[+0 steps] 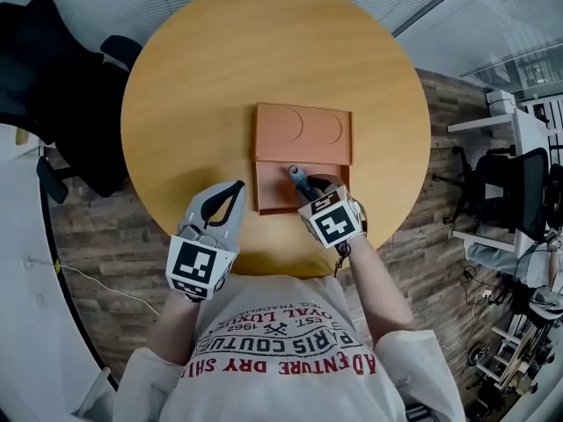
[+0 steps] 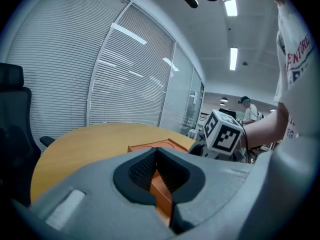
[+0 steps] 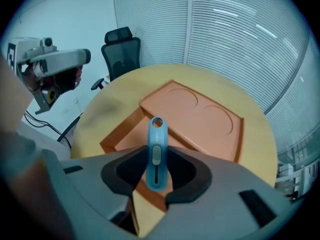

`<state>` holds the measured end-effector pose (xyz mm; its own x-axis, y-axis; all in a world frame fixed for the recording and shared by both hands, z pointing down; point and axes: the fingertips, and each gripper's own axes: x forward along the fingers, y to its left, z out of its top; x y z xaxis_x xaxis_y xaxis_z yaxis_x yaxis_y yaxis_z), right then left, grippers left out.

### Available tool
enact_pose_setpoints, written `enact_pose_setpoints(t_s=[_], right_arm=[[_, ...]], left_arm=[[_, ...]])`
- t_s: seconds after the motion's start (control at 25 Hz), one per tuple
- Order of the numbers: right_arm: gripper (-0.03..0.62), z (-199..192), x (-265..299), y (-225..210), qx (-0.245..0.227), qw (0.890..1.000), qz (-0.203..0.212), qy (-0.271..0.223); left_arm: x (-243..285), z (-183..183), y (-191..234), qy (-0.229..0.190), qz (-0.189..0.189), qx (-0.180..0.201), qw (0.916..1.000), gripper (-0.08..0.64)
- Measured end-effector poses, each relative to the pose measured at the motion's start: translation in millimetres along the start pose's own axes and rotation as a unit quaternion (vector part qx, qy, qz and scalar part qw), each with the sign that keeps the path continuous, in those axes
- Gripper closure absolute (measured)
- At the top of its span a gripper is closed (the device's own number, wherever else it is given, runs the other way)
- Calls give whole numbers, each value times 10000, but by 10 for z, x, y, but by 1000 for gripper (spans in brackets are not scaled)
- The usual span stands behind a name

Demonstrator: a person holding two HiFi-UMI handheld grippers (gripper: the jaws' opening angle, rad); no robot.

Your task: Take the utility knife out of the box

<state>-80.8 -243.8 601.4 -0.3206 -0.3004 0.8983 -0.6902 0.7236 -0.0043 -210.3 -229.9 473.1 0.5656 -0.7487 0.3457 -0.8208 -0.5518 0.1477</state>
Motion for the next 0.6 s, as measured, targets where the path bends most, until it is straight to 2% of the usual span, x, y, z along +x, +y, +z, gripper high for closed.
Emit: enact_pose_setpoints(t_s=[0.16,0.32,0.48,0.6], right_arm=[[459,141,-322,92,30,9986,-82,-522],[459,294,-707,223,-41,9927,-119,-1197],[459,454,-1105,313,-80,9812,-259,-1909],[459,600,-1412,326,92,9668,-344,-2529]], left_arm=[[-115,48,-160,-109,45,66,9999,565],[-272,225,-216,-304,203,326,9988,565],[-448,381,-176,-477,422,526,9966,566],[-560,479,-186,-607,472,569,9954,566]])
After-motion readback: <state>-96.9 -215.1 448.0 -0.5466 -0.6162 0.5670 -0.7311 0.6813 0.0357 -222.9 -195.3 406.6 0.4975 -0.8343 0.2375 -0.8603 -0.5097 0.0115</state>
